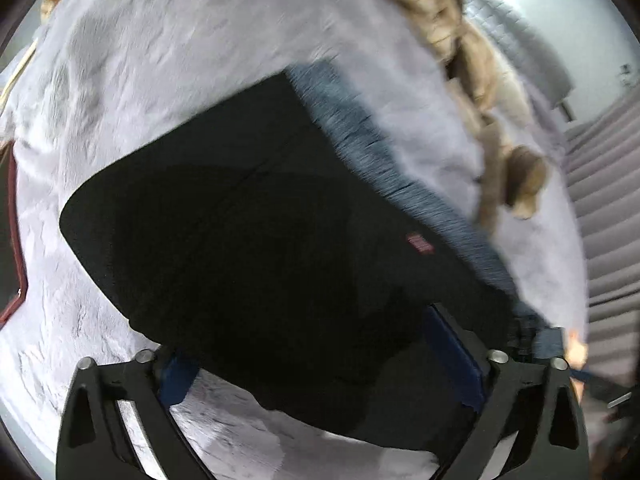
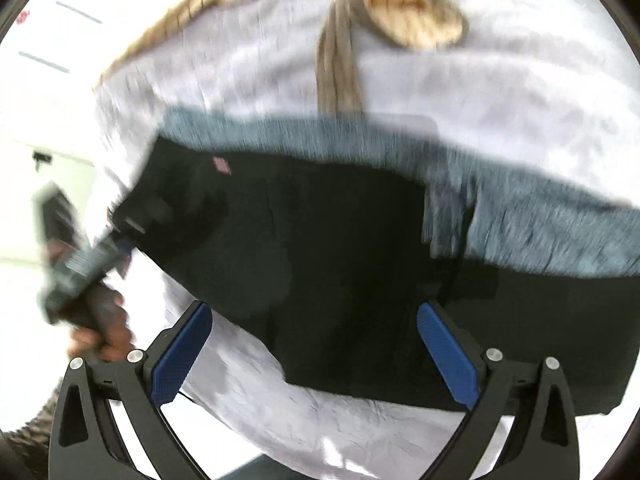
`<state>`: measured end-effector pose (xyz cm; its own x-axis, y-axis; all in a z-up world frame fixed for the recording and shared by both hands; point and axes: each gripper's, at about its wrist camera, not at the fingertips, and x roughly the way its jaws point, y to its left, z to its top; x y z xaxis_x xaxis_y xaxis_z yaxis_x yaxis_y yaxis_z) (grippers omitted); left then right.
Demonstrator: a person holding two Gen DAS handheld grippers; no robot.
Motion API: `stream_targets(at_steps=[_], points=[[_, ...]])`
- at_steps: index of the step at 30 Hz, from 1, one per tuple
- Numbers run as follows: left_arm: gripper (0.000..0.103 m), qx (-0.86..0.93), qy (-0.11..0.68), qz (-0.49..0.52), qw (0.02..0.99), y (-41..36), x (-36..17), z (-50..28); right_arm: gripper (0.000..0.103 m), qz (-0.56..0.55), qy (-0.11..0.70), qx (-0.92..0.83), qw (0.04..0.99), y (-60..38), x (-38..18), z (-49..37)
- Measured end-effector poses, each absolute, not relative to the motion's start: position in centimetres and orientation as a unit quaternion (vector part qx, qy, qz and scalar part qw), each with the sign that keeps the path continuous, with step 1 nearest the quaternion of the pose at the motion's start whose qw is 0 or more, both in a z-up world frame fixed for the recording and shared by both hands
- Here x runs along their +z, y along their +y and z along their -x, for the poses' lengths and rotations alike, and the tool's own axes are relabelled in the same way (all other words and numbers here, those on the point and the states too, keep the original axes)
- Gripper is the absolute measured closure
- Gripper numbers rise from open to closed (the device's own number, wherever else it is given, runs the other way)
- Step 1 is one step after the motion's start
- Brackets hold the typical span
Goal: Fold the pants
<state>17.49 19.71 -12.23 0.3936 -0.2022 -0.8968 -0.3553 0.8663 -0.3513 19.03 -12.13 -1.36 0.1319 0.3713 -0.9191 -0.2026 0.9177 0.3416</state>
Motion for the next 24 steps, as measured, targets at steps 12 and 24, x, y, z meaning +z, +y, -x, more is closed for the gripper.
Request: stream_targets(at_steps=[12,24], points=[[0.051,0.076,0.5,-0.097,0.857,10.8,-10.1,-16.5,0.0,0.045,0.69,0.289,0.662,3.0,3.4,-27.9],[0.051,0.087,0.492,-0.117,0.858,10.1,-10.2,-17.0,0.0,0.253,0.748,0.315,0.526,21.5,-4.5,-26.4]])
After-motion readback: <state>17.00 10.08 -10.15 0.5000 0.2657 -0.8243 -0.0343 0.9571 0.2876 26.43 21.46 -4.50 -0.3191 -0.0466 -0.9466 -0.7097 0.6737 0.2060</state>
